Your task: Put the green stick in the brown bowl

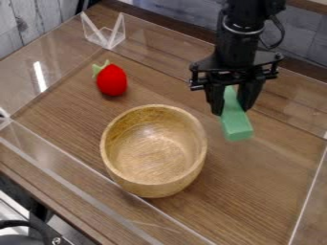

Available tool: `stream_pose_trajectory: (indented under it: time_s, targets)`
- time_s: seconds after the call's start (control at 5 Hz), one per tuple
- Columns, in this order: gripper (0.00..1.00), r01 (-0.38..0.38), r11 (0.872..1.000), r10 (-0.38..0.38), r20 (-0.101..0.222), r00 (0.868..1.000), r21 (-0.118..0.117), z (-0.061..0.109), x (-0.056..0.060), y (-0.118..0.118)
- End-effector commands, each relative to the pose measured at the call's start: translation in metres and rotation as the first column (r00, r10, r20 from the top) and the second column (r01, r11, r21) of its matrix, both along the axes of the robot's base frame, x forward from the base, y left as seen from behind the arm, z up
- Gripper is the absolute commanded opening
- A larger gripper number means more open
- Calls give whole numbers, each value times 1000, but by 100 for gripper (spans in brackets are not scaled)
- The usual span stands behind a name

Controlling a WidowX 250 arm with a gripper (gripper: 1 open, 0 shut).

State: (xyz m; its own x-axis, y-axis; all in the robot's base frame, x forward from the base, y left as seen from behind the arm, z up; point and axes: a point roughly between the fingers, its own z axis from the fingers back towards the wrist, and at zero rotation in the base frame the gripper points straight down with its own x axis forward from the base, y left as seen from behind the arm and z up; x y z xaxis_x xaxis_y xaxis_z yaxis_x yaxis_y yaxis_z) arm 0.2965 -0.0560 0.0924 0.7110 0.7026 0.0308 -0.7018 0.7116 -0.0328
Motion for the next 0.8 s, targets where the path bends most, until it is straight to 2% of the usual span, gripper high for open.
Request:
stream_pose_trajectory:
  time_s: [0.0, 0.4, 0.6]
  targets:
    - [0, -32, 999, 32, 47, 998, -10, 15, 3, 3]
    - [0, -78, 997, 79, 47, 996, -11, 1, 2, 4]
    - [0, -102, 995, 102, 48, 994, -19, 15, -1, -1]
